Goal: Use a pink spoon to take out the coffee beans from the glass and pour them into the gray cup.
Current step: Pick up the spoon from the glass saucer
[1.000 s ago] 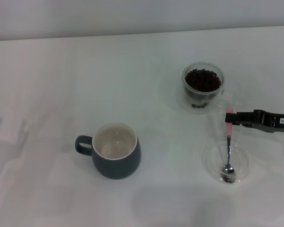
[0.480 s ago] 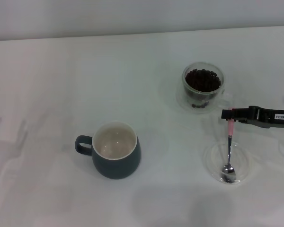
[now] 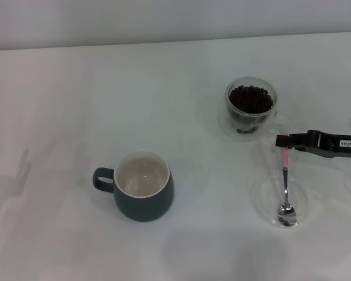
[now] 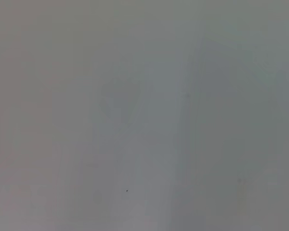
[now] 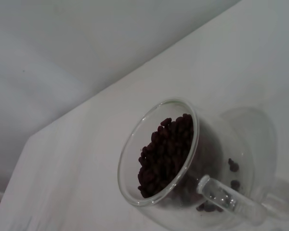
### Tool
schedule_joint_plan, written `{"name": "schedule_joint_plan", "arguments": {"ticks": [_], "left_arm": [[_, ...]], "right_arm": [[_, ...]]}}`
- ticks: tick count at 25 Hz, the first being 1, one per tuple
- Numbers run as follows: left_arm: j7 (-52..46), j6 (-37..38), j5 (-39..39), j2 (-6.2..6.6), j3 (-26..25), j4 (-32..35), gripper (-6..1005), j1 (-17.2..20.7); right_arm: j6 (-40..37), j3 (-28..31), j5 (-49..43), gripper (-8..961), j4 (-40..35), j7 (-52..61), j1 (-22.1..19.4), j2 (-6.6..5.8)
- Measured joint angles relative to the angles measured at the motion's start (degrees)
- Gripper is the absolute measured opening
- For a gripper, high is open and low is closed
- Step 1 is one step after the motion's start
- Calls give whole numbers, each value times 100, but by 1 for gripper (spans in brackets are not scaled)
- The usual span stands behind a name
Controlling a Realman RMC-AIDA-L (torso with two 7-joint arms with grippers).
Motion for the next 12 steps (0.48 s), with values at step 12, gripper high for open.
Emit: {"name": "schedule_joint_plan", "arguments": {"ticks": [12], "left_arm": [[0,48,-7,-5,3,27,624,-27]], "right_arm": [[99,23,294,142,-21,-4,-26,14]]}}
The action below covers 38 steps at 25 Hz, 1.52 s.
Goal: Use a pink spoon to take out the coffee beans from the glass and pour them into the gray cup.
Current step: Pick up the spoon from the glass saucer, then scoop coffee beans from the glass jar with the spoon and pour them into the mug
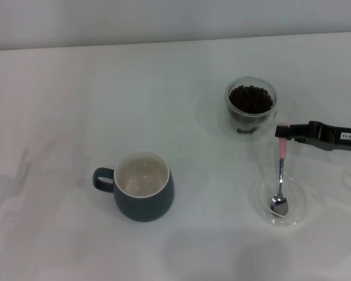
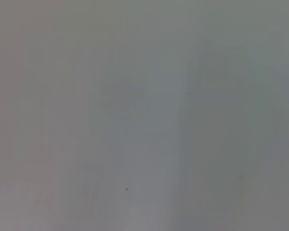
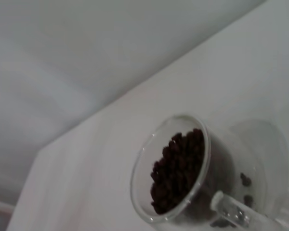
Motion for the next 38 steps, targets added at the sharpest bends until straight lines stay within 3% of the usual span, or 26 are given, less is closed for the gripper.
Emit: {"name": "schedule_joint_plan", "arguments": {"ticks": [10,16,22,28,34,38], "left_arm": [[0,40,-1,2,0,-35,625,-16],[0,55,14,6,-1,-27,623,-87],[0,49,52,7,39,-36,625,-169],[0,7,63,-1,44,-41,624,-174],[0,0,65,-2,50,-95,624,-175],[0,-20,140,-3,53,-223,623,-209]], "right_arm": [[638,89,826,142,-531,-7,-488,-84],[1121,723,1243,142,-724,-308,-621,-72],[1199,1031,1896,142,-744,-1317,-481,49],[950,1009,2185,141,-764,-2425,-74,266],[633,994,2189,141,-809,-3540,330,571],[473,982,2190,141,-657,-4112,463,607]]}}
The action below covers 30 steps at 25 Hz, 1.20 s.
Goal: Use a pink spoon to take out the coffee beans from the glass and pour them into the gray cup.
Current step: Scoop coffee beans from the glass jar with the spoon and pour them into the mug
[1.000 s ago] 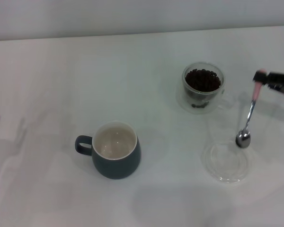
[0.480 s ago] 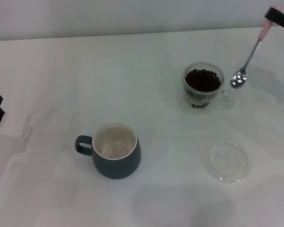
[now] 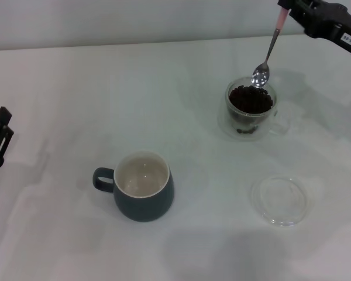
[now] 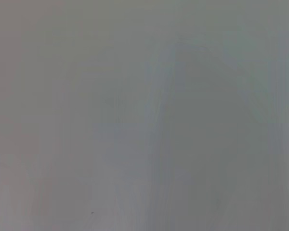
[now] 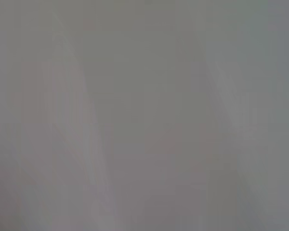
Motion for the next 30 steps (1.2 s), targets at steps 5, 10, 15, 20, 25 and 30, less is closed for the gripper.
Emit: {"name": "schedule_joint_plan", "arguments": {"ticks": [5,10,15,20,25,30], "left_arm": [[0,-2,51,6,0,-27,624,-11],[0,-3,54,9,0,-34,624,-55],[0,-2,54,18,-5,-34,624,-96],[0,-3,54,18,-35,-34,622,-100],[0,25,52,18,-44,-15,620,-143],[0,55,33,18,-45,9,621,-196]], "right_arm": [[-114,-9,1,141,285,-929,39,9],[-314,-11,1,141,596,-1655,115,18],[-604,-10,0,141,739,-1972,187,31],[-914,11,0,141,856,-2003,250,40],[-1173,45,66,141,920,-1975,263,40],[-1280,66,273,141,1033,-1629,225,29]]}}
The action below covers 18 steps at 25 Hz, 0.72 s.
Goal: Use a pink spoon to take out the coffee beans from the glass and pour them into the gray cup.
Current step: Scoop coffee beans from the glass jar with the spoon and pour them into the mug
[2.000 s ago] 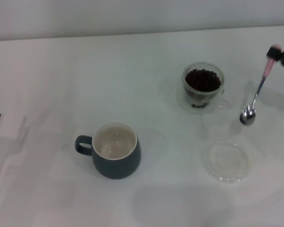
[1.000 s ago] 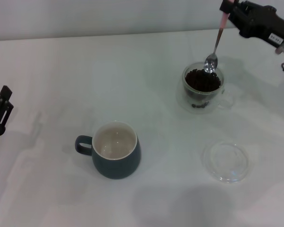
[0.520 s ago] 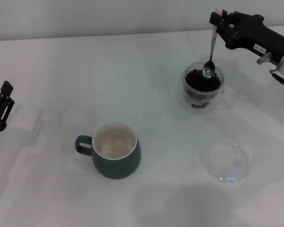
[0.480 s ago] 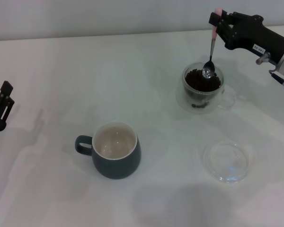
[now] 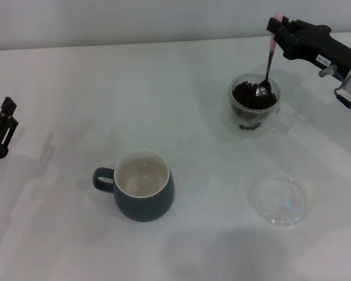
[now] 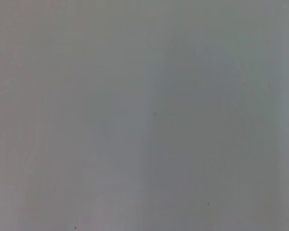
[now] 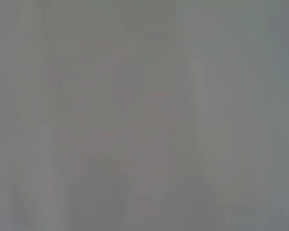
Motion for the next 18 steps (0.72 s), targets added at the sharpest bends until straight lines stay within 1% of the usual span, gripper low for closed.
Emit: {"name": "schedule_joint_plan", "arguments": {"ticks": [10,18], "left_arm": [[0,44,-24,8,0,10,621,-98],[0,79,-24,5,1,10,620,-111]], "right_arm": [[-650,-28,26,141,-13,1523,-18,-15],[-836,-3,92,141,-5,2785,-34,-28]]}}
